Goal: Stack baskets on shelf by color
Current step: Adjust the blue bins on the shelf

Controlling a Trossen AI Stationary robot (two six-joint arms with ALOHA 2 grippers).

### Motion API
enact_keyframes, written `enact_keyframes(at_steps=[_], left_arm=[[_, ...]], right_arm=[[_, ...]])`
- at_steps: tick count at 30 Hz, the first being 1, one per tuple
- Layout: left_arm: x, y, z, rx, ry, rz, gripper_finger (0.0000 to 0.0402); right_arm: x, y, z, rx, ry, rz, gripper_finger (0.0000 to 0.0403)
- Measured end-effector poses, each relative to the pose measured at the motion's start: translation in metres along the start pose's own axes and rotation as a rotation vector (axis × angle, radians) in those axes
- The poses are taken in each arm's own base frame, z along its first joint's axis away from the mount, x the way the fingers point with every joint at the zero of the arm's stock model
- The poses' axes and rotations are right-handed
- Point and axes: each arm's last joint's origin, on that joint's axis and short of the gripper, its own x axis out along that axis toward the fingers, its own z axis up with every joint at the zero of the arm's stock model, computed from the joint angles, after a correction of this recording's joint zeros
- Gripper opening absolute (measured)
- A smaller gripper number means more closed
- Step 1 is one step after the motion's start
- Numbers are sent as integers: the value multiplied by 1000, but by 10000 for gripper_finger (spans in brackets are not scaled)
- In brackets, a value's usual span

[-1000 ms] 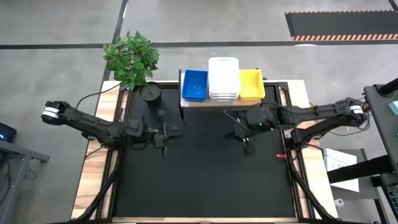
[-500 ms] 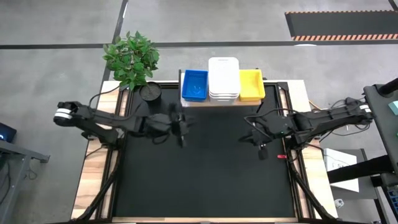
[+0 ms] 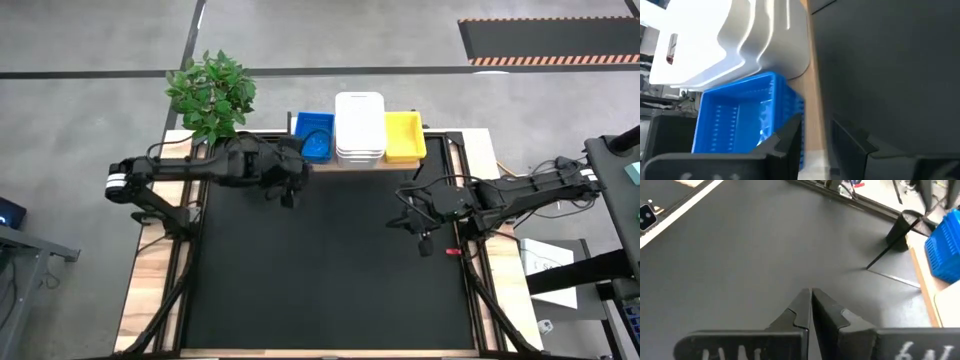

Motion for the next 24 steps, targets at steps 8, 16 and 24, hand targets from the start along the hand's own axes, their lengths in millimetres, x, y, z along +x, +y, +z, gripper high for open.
enact_keyframes(at_steps=[8,16,24], left_arm=[[6,22,-10,0,42,31,143],[18,28,-22,-32,52,40,157],[21,31,-23,-75,23,26,157]], right_arm=[[0,1,-3,38,27,7,9],[0,1,-3,40,31,8,9],[0,1,-3,55,34,8,9]])
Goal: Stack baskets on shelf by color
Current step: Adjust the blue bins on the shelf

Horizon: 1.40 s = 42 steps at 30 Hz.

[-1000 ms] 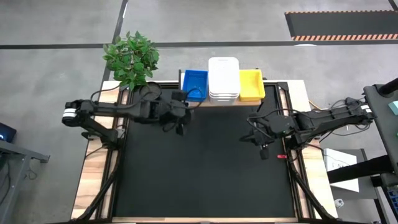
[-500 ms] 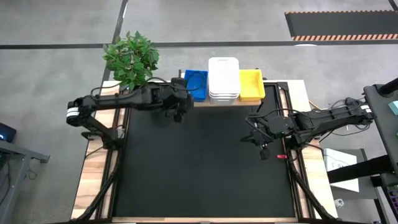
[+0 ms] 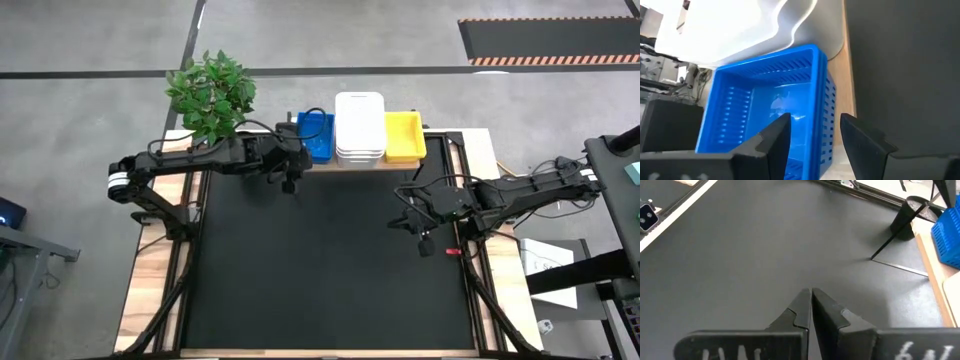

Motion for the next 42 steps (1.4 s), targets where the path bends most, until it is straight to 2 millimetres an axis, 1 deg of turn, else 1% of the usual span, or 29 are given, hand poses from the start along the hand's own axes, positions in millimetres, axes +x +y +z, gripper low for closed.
enact_keyframes(at_steps=[6,12,18,21,29,32,37,42], left_arm=[[2,0,-1,-35,-40,-50,157],[12,-3,-9,-47,-46,-32,157],[14,-4,-12,-65,-37,-34,155],[15,-4,-12,-74,-35,-34,138],[15,-5,-13,-80,-32,-34,68],[15,-4,-12,-119,-44,-29,49],[15,-3,-10,-139,-62,-21,31],[15,-3,-9,-141,-69,-16,29]], right_arm=[[0,0,0,8,5,1,9],[0,0,-1,13,7,2,9],[0,0,-1,18,8,2,9],[0,0,-1,18,8,2,9],[0,0,-1,18,9,2,9],[0,0,-1,18,8,2,9],[0,0,-1,16,9,2,9],[0,0,-1,17,9,2,9]])
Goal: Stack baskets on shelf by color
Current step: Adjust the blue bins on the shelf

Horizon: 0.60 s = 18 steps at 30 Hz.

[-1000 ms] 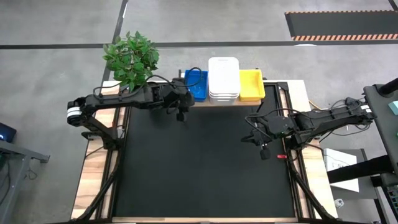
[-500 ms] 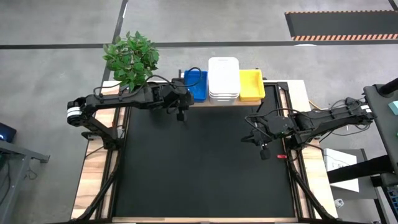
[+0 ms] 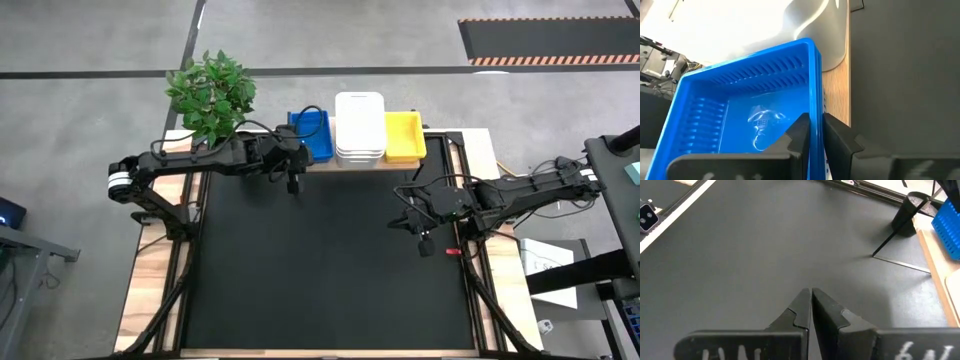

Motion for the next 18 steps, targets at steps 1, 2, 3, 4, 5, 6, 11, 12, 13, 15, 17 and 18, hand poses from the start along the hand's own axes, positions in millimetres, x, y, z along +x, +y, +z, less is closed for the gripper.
enact_keyframes(at_steps=[1,2,3,4,5,6,11,12,13,15,17,18], left_arm=[[0,0,0,0,1,-1,29],[0,0,0,1,3,-1,29],[0,0,0,1,3,-1,29],[0,0,0,1,3,-2,29],[0,0,0,1,2,-3,29],[0,0,0,1,2,-3,29],[1,-2,-1,3,-3,-25,28],[1,-2,-2,3,-7,-35,28],[1,-3,-1,3,-13,-50,28],[1,-3,-1,3,-16,-54,28],[1,-3,-1,4,-16,-55,28],[1,-3,-1,4,-16,-55,28]], right_arm=[[0,0,0,-1,0,0,9],[0,0,0,-1,0,0,9],[0,0,0,-1,0,0,9],[0,0,0,-1,0,0,9],[0,0,0,-1,0,0,9],[0,0,0,-1,0,0,9],[0,0,0,0,-1,8,9],[0,0,0,0,-1,8,9],[0,0,0,0,-1,8,9],[0,0,0,0,0,8,9],[0,0,0,1,0,8,9],[0,0,0,1,0,8,9]])
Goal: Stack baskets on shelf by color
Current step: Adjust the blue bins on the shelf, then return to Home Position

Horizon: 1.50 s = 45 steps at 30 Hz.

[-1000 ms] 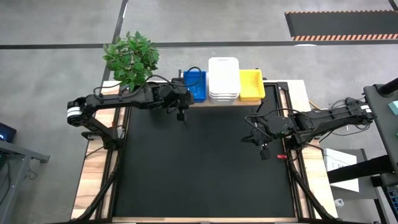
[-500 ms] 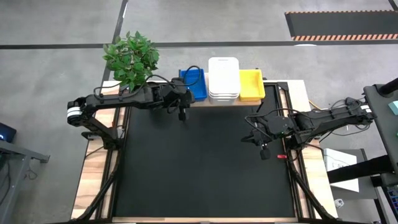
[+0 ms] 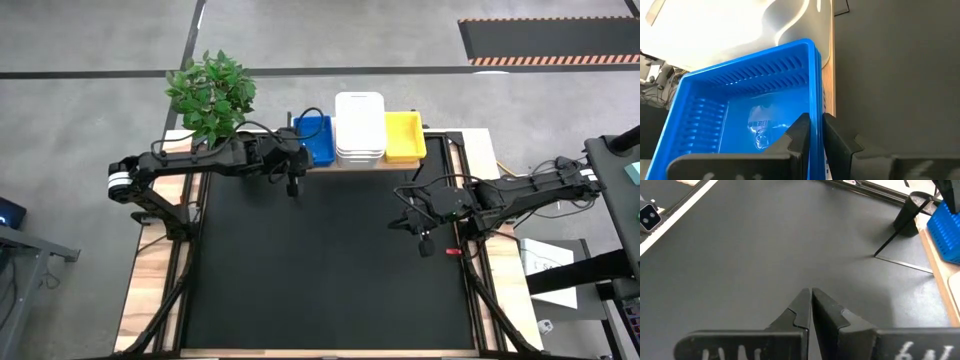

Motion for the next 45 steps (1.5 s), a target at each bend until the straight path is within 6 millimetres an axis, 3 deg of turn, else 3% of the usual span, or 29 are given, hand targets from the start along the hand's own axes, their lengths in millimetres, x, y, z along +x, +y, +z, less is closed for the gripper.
enact_keyframes(at_steps=[30,45], left_arm=[[2,0,-3,-21,4,2,29],[1,0,-3,-15,6,7,106]], right_arm=[[0,0,0,0,0,0,9],[0,0,0,1,0,2,9]])
